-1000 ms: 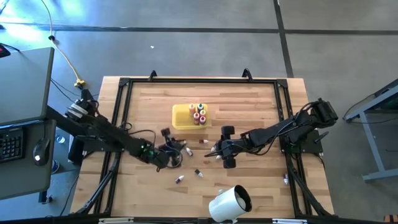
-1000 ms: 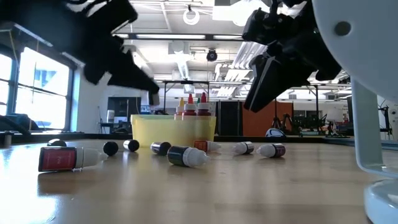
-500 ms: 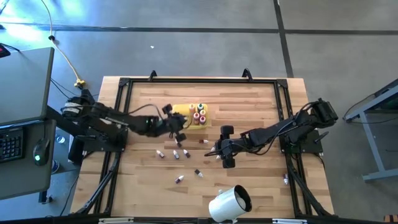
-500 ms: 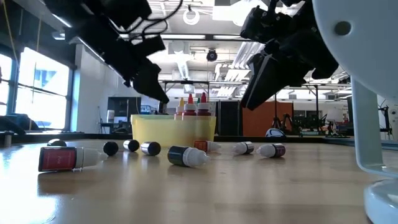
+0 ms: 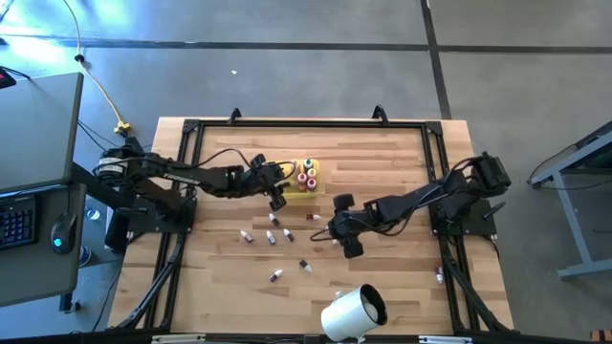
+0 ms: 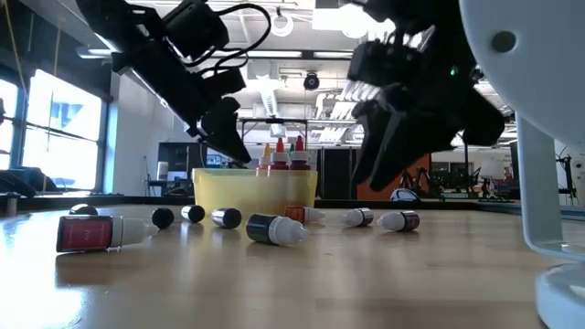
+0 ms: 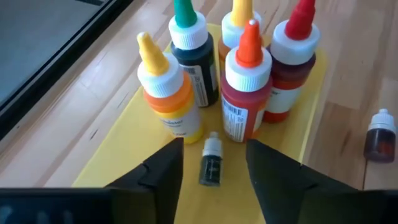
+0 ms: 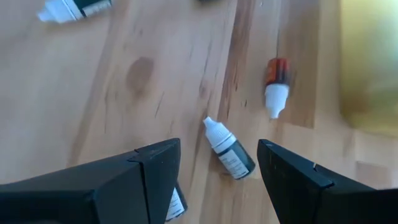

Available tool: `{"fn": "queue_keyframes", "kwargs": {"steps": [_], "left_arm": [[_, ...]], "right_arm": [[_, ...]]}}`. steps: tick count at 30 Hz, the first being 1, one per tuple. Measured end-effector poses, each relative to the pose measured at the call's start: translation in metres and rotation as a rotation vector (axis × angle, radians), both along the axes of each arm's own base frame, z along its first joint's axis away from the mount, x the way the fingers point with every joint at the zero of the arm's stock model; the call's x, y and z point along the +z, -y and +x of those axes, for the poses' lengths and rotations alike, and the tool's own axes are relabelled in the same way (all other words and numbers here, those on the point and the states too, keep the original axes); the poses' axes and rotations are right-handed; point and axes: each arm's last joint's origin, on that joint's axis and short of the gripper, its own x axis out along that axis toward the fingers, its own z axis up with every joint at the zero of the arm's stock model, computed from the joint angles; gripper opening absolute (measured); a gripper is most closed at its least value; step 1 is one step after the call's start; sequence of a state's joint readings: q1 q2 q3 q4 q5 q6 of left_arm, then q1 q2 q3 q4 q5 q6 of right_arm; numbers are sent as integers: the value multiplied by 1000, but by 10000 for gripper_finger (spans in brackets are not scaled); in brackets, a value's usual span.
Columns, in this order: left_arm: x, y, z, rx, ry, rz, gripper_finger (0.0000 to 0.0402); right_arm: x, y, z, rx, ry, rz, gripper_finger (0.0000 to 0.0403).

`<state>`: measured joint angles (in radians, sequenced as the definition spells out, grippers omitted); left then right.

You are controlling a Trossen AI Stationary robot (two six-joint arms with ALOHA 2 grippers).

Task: Pick & Place food coloring
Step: Put the left small black food coloring bottle into the yellow container, then put the small black food coloring bottle into the yellow container

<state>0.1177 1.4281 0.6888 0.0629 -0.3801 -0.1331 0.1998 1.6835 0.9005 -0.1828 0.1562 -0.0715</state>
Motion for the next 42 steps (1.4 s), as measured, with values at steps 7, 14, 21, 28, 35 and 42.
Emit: {"fn": "queue_keyframes", "kwargs": {"steps": [7,14,21,28,35,42], "left_arm": [[0,0,0,2,3,-1,181],[0,0,0,-1,3,-4,181],[-1,0,-1,3,-6,-12,182],[-1,1,0,-21,13,-51,182],[12,2,-4,-31,64,-53,182],[57,6,-27,-76,238,-54,182]], "right_arm": [[-28,24,10,-21,-75,31,209],[-35,33,13,1,-92,29,202],[-35,32,13,11,-89,72,143],[-32,31,17,-23,-77,105,81],[-1,31,38,-41,42,84,68],[46,34,62,-132,209,-93,84]]}}
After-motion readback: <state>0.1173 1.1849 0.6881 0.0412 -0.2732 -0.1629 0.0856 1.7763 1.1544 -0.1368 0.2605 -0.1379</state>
